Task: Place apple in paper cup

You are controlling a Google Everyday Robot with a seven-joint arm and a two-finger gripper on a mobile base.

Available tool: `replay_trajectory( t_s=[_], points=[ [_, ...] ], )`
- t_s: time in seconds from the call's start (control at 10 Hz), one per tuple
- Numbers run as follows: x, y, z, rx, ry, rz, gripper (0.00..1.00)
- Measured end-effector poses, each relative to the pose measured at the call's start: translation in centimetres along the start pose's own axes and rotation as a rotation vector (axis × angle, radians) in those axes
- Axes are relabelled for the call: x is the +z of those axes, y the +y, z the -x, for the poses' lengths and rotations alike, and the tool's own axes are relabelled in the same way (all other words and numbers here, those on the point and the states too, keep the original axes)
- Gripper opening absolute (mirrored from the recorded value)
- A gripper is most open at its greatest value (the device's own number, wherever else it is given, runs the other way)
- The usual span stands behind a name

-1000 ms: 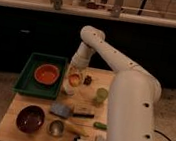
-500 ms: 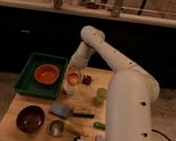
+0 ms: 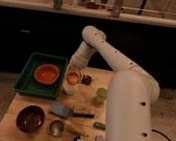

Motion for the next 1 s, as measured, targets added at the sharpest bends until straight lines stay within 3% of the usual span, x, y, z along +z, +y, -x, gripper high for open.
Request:
replay_trajectory(
  t_s=[0.7, 0.8, 1.0],
  points=[
    [-0.25, 0.48, 0.05, 0.005, 0.004, -0.017, 0.74],
    [-0.39, 0.47, 0.05, 0.005, 0.007, -0.018, 0.79],
    [-0.55, 0.42, 0.03, 0.004, 0.01, -0.017, 0.8]
  ],
)
